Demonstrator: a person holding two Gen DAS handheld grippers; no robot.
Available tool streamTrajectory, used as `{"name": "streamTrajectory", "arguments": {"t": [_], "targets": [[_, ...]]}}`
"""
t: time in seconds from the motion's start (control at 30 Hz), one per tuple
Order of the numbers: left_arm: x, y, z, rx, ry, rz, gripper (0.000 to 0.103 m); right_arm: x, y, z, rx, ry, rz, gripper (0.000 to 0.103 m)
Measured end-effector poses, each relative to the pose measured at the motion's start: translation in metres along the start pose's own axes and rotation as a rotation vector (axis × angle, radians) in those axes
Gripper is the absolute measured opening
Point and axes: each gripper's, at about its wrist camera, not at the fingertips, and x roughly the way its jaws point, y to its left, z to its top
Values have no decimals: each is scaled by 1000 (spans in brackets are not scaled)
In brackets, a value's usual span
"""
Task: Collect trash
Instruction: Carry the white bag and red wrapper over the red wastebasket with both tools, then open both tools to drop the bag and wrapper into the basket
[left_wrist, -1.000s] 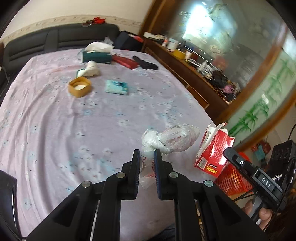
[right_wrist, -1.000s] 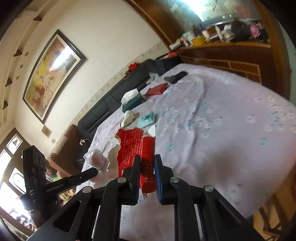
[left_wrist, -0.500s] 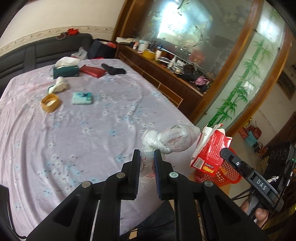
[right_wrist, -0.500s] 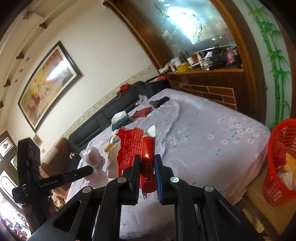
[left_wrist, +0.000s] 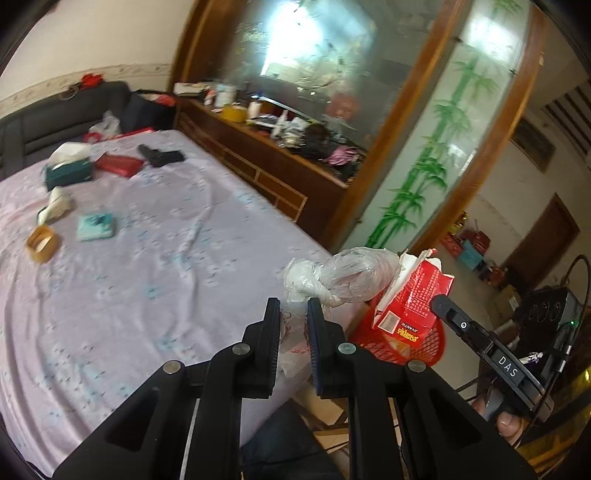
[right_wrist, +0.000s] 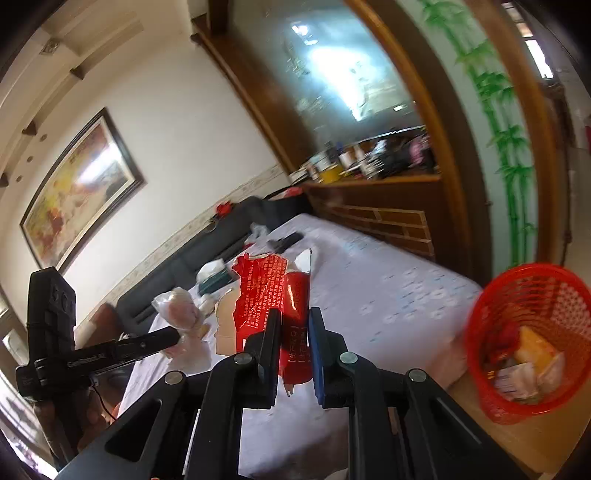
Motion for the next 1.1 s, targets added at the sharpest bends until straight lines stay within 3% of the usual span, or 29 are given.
{"name": "streamTrajectory", "arguments": {"t": [0.23, 0.37, 0.73, 0.93, 1.1], "targets": [[17, -52, 14, 92, 0, -100, 14, -44, -32, 18, 31, -90, -117, 15], [40, -78, 21, 123, 41, -165, 14, -61, -50, 23, 49, -120, -179, 15], [90, -135, 27, 197, 113, -263, 14, -98, -104, 33, 136, -177, -338, 15], [131, -159, 17, 202, 182, -302, 14, -101, -131, 32, 164, -171, -410, 15], [179, -170, -3, 180, 299, -310, 14, -93, -156, 22, 194, -138, -476, 15]]}}
